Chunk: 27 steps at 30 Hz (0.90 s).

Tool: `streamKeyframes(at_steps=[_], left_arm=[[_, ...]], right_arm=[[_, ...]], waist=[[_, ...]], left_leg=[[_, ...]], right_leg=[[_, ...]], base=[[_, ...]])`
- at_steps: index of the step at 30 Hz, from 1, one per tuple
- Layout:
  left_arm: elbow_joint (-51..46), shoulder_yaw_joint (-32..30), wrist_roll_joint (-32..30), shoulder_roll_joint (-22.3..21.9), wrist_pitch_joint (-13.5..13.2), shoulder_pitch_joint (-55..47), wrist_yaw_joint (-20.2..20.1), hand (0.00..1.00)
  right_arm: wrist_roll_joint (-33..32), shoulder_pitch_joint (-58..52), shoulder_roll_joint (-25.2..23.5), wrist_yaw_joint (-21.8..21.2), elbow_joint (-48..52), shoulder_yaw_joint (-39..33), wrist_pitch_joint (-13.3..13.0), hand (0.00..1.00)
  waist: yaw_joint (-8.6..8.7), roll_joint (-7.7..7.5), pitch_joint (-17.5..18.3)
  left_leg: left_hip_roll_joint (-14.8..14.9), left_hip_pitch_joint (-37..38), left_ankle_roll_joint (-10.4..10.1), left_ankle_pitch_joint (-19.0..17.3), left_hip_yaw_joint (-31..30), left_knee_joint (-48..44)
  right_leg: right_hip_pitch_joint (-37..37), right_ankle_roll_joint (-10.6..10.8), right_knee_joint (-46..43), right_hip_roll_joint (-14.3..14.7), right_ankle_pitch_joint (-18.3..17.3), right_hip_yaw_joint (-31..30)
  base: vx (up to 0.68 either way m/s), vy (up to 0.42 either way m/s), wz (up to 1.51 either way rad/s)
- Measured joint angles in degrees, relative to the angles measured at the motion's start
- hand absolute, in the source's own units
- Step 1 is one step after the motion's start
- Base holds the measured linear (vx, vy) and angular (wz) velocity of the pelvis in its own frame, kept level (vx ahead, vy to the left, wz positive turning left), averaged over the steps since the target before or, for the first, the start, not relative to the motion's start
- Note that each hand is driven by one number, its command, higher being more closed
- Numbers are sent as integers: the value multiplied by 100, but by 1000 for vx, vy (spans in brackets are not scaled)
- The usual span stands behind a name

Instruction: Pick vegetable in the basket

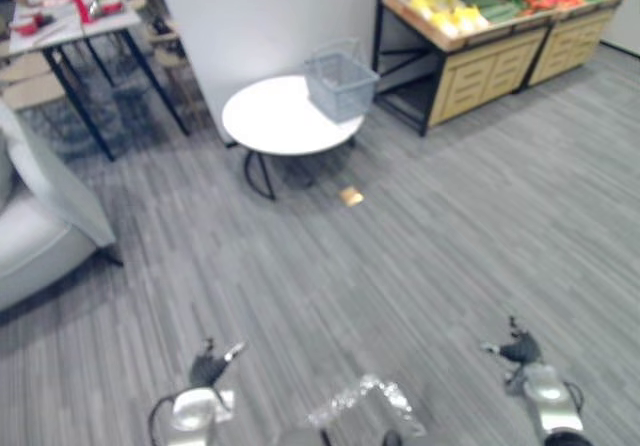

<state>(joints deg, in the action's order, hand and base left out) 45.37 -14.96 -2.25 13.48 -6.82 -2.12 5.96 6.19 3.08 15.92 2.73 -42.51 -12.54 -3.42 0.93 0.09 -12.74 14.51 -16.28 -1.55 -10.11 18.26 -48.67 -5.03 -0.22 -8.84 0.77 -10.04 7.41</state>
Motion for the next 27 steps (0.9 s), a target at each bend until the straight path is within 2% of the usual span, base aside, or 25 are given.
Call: streamKeyframes(at_steps=[1, 2, 3, 4, 6, 7, 8, 9, 10, 11, 12, 13, 14, 15, 16, 17, 18, 20, 21, 22, 23, 24, 25, 26, 27], left_arm=[[-1, 1, 2, -7, 1, 1, 5, 0], [-19, 3, 2, -8, 1, 6, 8, 0], [-80, 4, 0, -14, 0, 10, 9, 0], [-109, 4, 0, -24, -2, 25, 9, 0], [-186, 5, -1, -60, -16, 95, 12, 0], [-182, 4, -1, -62, -17, 126, 16, 0], [-186, -6, -4, -62, -20, 110, 31, 0], [-179, -40, -12, -103, -18, 73, 32, 0], [-183, -74, -13, -141, -15, 52, 30, 0], [-186, -101, -13, -179, -7, 34, 29, 0], [-211, -99, -23, -175, -3, -42, 22, 0], [-219, -97, -28, -168, 2, -110, 15, 0], [-269, -43, -29, -149, 19, -222, 2, 0], [-315, 12, -29, -139, 25, -254, 3, 0], [-436, 140, -29, -105, 22, -268, 4, 0], [-473, 204, -29, -68, 5, -212, 4, 0], [-470, 235, -27, 4, -8, -93, 4, 0], [-460, 270, -27, 66, -6, 9, 5, 0], [-454, 335, -27, 114, -9, 69, 1, 0], [-409, 390, -27, 163, -10, 176, -8, 0], [-341, 387, -28, 187, -12, 303, -10, 0], [-259, 391, -30, 202, -18, 363, -14, 0], [-159, 393, -47, 202, -17, 401, -12, 0], [-89, 382, -78, 218, -17, 318, -14, 0], [10, 389, -125, 154, -17, 227, -26, 0]], right_arm=[[0, 34, 26, 18, 3, 0, 15, 0], [-2, 139, 76, 48, 8, 8, 20, 0], [-12, 232, 135, 62, 39, 11, 21, 0], [-14, 242, 167, 74, 102, 11, 22, 0], [-24, 321, 319, 127, 226, 23, 21, 0], [-25, 347, 342, 164, 224, 57, 22, 0], [-37, 350, 327, 192, 232, 185, 22, 0], [-26, 292, 256, 139, 283, 259, 18, 0], [-8, 259, 207, 120, 366, 278, 12, 0], [4, 244, 104, 105, 443, 287, 9, 0], [11, 254, -72, 60, 456, 356, 12, 0], [16, 262, -124, 38, 457, 426, 12, 0], [35, 259, -197, 25, 462, 502, 12, 0], [53, 260, -199, 25, 474, 554, 12, 0], [58, 255, -189, 36, 592, 623, 12, 0], [60, 270, -185, 43, 688, 622, 5, 0], [61, 342, -180, 44, 854, 610, -2, 0], [61, 416, -163, 70, 954, 549, -7, 0], [59, 428, -143, 122, 1041, 486, -10, 0], [56, 474, -114, 185, 1070, 371, -15, 0], [57, 514, -57, 243, 1075, 293, -18, 0], [58, 532, -6, 283, 1144, 228, -17, 0], [63, 528, 5, 328, 1247, 156, -11, 0], [71, 526, 2, 392, 1438, 141, -6, 0], [109, 597, 63, 392, 1596, 157, -7, 0]], waist=[[-7, -16, -25], [-20, -50, -60], [-42, -92, -87], [-44, -109, -98], [-104, 135, -11], [-137, 174, -8], [-202, 128, 42], [-273, -90, 108], [-277, -139, 134], [-265, -224, 124], [-267, -421, 102], [-268, -471, 88], [-249, -492, 89], [-251, -482, 83], [-236, -447, 65], [-205, -419, 56], [-140, -343, 11], [-22, -322, 1], [34, -240, -33], [66, -234, -37], [60, -252, -33], [72, -257, -32], [76, -282, -27], [64, -401, 50], [48, -162, 100]], left_leg=[[-2, -74, -42, -45, 27, 66], [-99, -175, -154, -112, 123, 562], [-274, -161, -243, -68, 214, 1501], [-361, -152, -296, 27, 248, 2027], [-436, -84, -364, 657, 258, 3923], [-415, -92, -311, 920, 266, 4013], [-611, -57, -172, 1122, 207, 3870], [-880, -31, 70, 946, 192, 3758], [-966, -5, 214, 852, 207, 3709], [-1065, 80, 292, 673, 210, 3624], [-1205, 465, 443, 448, 319, 3531], [-1254, 670, 497, 337, 321, 3504], [-1295, 1109, 571, 134, 289, 3512], [-1293, 1306, 585, 67, 271, 3542], [-1291, 1669, 603, -6, 188, 3704], [-1281, 1894, 588, -32, 103, 3881], [-1236, 2178, 488, -82, -72, 4134], [-1108, 2373, 389, -144, -241, 4238], [-1013, 2458, 319, -188, -354, 4278], [-927, 2550, 210, -252, -479, 4303], [-811, 2689, 150, -286, -555, 4349], [-717, 2850, 6, -349, -626, 4367], [-673, 3024, -159, -396, -659, 4400], [-626, 3371, -411, -531, -667, 4440], [-331, 3527, -564, -621, -684, 4208]], right_leg=[[-13, 8, 16, -42, -5, -40], [-7, 13, 96, -148, -6, -157], [-1, 14, 215, -303, -5, -250], [2, 16, 305, -363, -3, -285], [-39, 45, 645, -419, 4, -375], [-55, 140, 643, -429, -52, -440], [-17, 370, 483, -647, -237, -519], [38, 458, 135, -879, -468, -609], [211, 529, -420, -948, -550, -652], [533, 641, -1487, -1034, -609, -715], [954, 1250, -3053, -1129, -217, -979], [1049, 1504, -3530, -1149, 88, -1101], [1229, 1670, -4469, -1135, 394, -1209], [1358, 1595, -4869, -1125, 353, -1208], [1664, 1282, -5388, -1077, 178, -1042], [1904, 968, -5414, -1058, -4, -836], [2276, 620, -4845, -1051, -212, -458], [2482, 481, -3628, -1053, -279, -12], [2565, 465, -2768, -1077, -234, 221], [2655, 469, -1884, -1089, -45, 328], [2677, 494, -660, -1105, 411, 382], [2680, 559, 65, -1179, 673, 382], [2698, 603, 253, -1248, 714, 368], [2631, 574, 301, -1352, 767, 299], [2725, 500, -263, -1175, 1524, 301]], base=[[105, 65, -33], [177, 111, -47], [208, 130, -45], [267, 167, -37], [393, 263, -34], [525, 368, -34], [446, 325, -33], [466, 271, -24], [373, 182, -3], [615, 213, 8], [520, 150, 4], [625, 139, -2], [406, 52, 4], [484, 32, 14], [454, -6, 23], [542, -38, 44], [547, -98, 58], [417, -127, 57], [376, -178, 59], [506, -271, 69], [655, -390, 71], [594, -364, 65], [641, -411, 57], [840, -541, 34], [842, -559, 19]])
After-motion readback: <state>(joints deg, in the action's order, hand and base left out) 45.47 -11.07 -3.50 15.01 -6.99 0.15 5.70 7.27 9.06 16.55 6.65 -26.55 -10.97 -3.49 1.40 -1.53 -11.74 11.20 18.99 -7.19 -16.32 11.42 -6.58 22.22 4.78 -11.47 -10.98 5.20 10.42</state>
